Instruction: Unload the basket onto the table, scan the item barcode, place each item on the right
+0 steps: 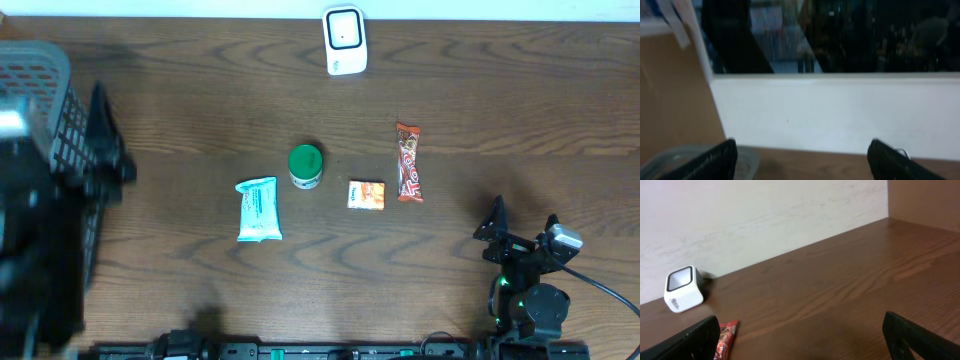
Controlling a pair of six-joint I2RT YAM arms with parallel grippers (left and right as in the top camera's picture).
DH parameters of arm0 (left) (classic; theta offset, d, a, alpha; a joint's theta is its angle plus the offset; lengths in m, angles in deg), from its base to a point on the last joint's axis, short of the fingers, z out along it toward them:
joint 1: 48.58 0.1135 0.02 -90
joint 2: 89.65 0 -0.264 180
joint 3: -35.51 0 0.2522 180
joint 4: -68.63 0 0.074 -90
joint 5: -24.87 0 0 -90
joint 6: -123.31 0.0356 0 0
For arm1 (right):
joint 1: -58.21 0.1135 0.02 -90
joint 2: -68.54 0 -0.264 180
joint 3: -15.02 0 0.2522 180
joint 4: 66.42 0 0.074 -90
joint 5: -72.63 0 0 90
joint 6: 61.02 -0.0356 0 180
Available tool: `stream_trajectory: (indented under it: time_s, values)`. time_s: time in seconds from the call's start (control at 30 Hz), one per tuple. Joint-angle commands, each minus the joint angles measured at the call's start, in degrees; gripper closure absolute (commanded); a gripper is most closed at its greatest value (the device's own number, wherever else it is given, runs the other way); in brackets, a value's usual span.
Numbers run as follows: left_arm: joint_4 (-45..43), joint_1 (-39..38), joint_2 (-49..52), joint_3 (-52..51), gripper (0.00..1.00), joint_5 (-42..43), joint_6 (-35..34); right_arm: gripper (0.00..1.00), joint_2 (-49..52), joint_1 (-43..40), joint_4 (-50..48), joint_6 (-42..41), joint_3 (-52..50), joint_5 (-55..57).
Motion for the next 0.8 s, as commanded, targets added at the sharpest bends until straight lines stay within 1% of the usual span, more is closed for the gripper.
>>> stream_trajectory:
  time_s: [0.0, 0.13, 0.23, 0.47, 0.53, 0.63, 0.77]
  values:
    - [0.33, -0.09, -5.75, -0.07, 0.16, -1.29, 1.70, 0.01, -0.31, 0.55, 0.11, 0.31, -0.15, -0.07]
    - [1.73, -0.09, -14.40, -1.88, 0.16, -1.22, -2.51, 0.01, -0.31, 0.55, 0.11, 0.28, -0.15, -0.09]
    - [1.79, -0.09, -19.80, -3.76, 0.16, 0.37, -2.82, 0.01, -0.31, 0.55, 0.11, 0.31, -0.15, -0.09]
    - [4.33, -0.07, -30.40, -7.23, 0.16, 13.62, -2.82, 0.01, -0.31, 0.55, 0.11, 0.31, -0.15, -0.07]
    - [4.35, -0.09, -32.74, -7.89, 0.16, 15.10, -2.82, 0.01, -0.31, 0.55, 0.11, 0.28, -0.15, -0.09]
    - [5.22, -0.09, -34.69, -7.91, 0.16, 15.06, -2.86, 0.01, -0.31, 0.55, 0.11, 0.28, -0.15, -0.09]
    - [4.37, -0.13, -35.30, -7.52, 0.16, 15.02, -2.82, 0.01, -0.31, 0.55, 0.11, 0.28, -0.15, -0.07]
